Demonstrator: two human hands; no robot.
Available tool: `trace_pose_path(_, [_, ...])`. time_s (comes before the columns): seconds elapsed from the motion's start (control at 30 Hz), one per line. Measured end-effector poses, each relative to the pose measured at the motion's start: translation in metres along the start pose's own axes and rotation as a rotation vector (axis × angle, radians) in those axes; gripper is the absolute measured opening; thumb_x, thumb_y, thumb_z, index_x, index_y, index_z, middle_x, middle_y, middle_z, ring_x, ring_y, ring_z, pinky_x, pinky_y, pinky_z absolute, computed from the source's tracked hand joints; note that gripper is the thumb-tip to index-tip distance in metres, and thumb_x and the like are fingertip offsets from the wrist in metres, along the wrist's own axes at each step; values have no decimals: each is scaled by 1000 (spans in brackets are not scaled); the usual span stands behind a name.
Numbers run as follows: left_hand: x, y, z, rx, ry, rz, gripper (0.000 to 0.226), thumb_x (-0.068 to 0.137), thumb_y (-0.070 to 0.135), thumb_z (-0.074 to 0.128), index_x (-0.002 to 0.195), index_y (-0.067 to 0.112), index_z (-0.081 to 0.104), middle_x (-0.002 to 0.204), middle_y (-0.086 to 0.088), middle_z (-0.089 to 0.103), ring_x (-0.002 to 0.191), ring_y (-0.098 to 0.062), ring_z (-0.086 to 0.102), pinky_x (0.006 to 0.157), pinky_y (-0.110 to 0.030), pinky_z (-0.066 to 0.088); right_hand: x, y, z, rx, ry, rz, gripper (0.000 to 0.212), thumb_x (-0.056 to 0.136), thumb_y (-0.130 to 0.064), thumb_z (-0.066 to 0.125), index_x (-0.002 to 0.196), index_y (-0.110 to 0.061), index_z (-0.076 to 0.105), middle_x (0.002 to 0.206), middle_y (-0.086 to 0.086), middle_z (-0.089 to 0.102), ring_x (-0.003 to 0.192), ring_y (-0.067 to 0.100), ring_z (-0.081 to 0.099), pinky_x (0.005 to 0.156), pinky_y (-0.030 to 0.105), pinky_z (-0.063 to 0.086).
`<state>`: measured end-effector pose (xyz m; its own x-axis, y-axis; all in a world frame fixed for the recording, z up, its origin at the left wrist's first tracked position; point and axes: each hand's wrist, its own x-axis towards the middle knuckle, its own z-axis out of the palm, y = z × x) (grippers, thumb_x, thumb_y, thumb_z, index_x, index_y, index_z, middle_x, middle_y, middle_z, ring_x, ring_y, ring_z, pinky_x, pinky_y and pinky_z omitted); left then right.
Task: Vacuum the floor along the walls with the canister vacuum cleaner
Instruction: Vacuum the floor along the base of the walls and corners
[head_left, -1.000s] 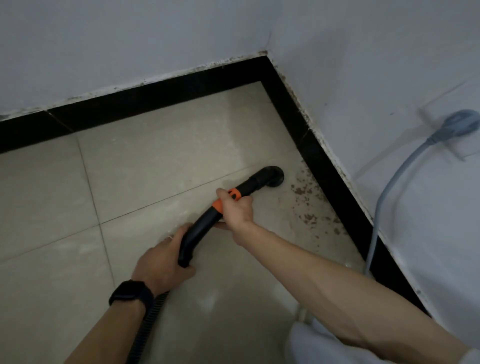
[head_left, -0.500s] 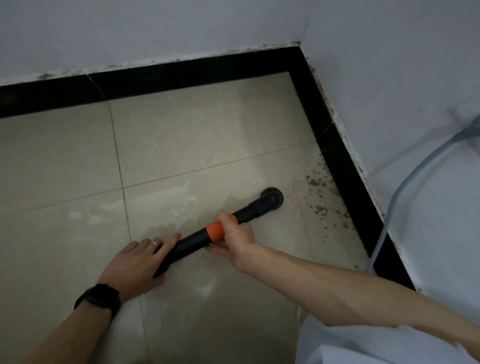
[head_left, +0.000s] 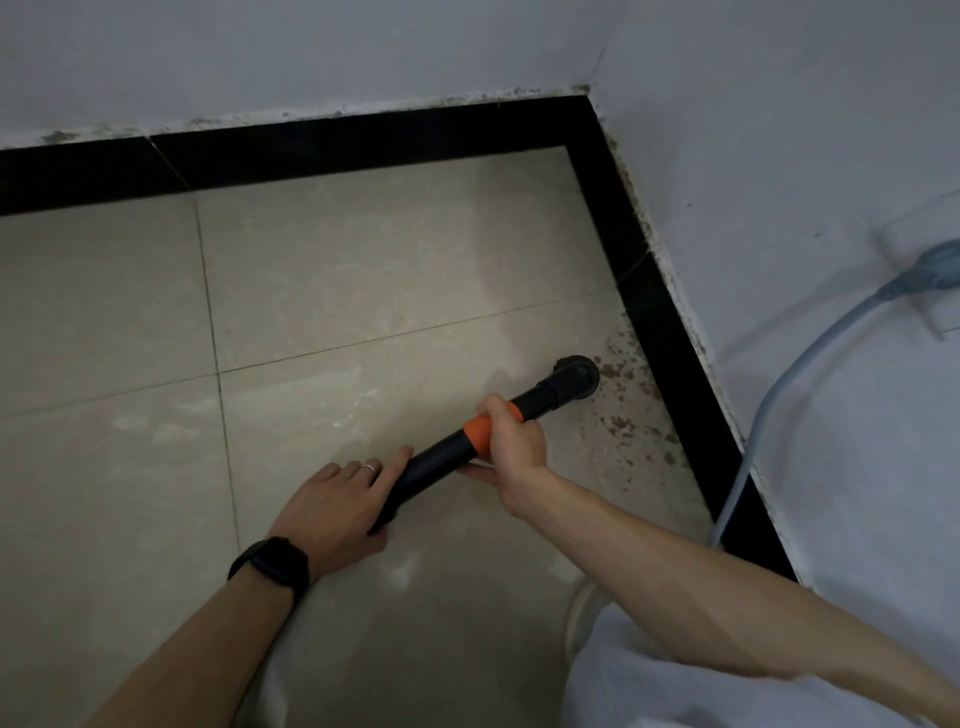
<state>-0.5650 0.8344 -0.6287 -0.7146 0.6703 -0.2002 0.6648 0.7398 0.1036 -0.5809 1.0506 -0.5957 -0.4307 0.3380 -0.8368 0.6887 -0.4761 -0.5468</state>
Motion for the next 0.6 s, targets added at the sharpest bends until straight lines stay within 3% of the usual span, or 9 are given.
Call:
trace_pose_path(0.33, [24,28,0,-25,0,-38,101,57,41,79,143,10,37,83,-4,66,63,-23,63,57,-30,47,23,-16,-18,3,53,-53,20,85,-20,68,98,-11,56,97,11,63,87,26,66,56,35,60])
trace_pose_path(0.47, [35,42,1,-47,2,-54,101,55,41,80,142,8,40,83,-5,66,62,-23,63,55,-30,46,35,-24,-23,29,65,-69,22,80,-19,69,97,-10,58,91,12,67,91,33,71,71,47,64])
trace_pose_path(0.6, [47,56,2,-90,-4,-79,101,54,40,81,141,8,39,81,-5,66,59,-23,61,55,-29,45,47,-34,-30,36,80,-92,23,79,-17,69,99,-8,60,83,9,68,79,28,70,79,50,64])
